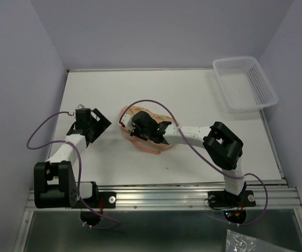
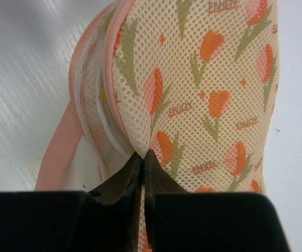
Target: Unzip the laundry bag and remove the bra
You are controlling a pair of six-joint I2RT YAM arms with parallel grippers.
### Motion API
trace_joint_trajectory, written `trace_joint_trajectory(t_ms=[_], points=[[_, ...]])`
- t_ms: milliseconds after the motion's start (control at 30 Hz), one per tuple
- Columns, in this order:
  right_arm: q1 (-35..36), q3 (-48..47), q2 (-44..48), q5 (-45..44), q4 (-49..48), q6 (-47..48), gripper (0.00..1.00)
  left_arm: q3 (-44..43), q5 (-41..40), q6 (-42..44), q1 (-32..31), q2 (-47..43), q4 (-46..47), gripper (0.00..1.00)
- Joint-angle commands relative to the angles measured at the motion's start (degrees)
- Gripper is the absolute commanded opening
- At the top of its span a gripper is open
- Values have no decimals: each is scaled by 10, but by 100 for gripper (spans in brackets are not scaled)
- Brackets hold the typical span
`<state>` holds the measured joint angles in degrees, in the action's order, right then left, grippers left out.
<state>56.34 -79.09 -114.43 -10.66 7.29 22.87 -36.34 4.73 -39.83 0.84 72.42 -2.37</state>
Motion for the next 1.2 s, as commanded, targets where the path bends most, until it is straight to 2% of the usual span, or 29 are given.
trace_joint_trajectory(t_ms=[0, 100, 200, 400, 600, 767, 933, 1000, 1133, 1167], points=[[3, -48, 55, 8, 20, -32, 5, 7, 17, 20, 3, -19, 19, 99], [-14, -84, 56, 14, 62, -60, 5, 6, 22, 25, 2, -13, 19, 99], [-52, -127, 54, 64, 111, -103, 5, 0, 25, 30, 2, -3, 19, 99], [-140, -168, 55, 182, 133, -139, 6, -21, 33, 40, 2, 21, 34, 99], [-259, -231, 3, 337, 173, -189, 6, -45, 39, 56, 1, 42, 34, 99], [-329, -267, -42, 431, 188, -227, 15, -67, 47, 75, 1, 61, 37, 99], [-363, -327, -107, 445, 196, -253, 20, -81, 59, 92, -3, 72, 47, 99], [-373, -349, -122, 432, 200, -258, 30, -87, 63, 94, -5, 74, 47, 99], [-386, -352, -133, 358, 202, -272, 77, -88, 62, 95, -5, 72, 46, 99], [-386, -346, -122, 304, 200, -267, 100, -87, 61, 95, -5, 70, 45, 99]])
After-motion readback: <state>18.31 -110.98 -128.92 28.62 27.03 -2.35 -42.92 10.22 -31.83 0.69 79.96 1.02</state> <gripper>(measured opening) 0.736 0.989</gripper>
